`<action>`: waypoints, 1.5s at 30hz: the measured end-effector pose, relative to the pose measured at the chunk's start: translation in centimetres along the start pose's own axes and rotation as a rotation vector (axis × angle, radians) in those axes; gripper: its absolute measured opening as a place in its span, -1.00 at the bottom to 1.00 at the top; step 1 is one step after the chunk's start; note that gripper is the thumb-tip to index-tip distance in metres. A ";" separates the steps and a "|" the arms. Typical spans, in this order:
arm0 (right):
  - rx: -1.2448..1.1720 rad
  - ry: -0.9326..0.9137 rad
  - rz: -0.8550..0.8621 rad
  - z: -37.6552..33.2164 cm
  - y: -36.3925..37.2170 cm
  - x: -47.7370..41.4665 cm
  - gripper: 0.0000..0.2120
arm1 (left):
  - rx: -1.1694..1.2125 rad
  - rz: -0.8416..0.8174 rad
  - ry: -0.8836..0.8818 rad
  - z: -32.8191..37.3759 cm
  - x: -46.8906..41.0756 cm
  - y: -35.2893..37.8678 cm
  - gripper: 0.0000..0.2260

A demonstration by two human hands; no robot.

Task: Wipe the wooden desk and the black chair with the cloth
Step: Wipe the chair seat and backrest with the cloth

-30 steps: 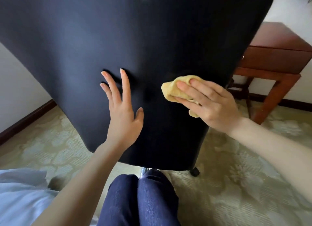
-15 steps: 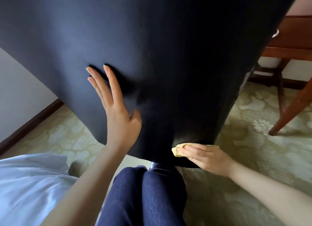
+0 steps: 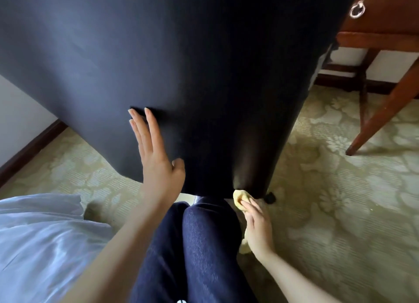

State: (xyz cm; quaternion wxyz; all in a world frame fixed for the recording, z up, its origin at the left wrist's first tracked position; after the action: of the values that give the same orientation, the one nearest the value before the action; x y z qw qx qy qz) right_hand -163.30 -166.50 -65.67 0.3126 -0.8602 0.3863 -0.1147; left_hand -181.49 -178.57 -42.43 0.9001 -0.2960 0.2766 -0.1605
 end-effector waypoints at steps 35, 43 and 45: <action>-0.564 -0.021 1.381 -28.2 -16.5 -2.5 -0.78 | -0.033 -0.168 0.210 2.4 0.5 -6.2 -0.02; -0.225 -0.410 1.414 -37.2 -19.6 -2.0 -0.81 | 0.021 0.005 0.175 1.8 -3.9 -13.0 -0.04; -0.153 -0.513 1.413 -39.4 -20.2 -1.5 -0.83 | 0.015 0.026 0.190 2.0 -4.8 -14.4 -0.06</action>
State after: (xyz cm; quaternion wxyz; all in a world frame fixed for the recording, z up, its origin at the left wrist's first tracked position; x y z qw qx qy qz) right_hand -169.68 -172.89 -22.29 0.3315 -0.4269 0.7679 0.3439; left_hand -185.90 -186.59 -30.20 0.8739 -0.2691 0.3634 -0.1783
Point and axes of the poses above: each hand's wrist, its own x-axis away from the middle knuckle, its own y-axis out of the palm, z = x × y, the point moved 10 cm from there along -x, towards the middle knuckle, and after that the axes turned 5 degrees about -y, right-handed, at the moved point
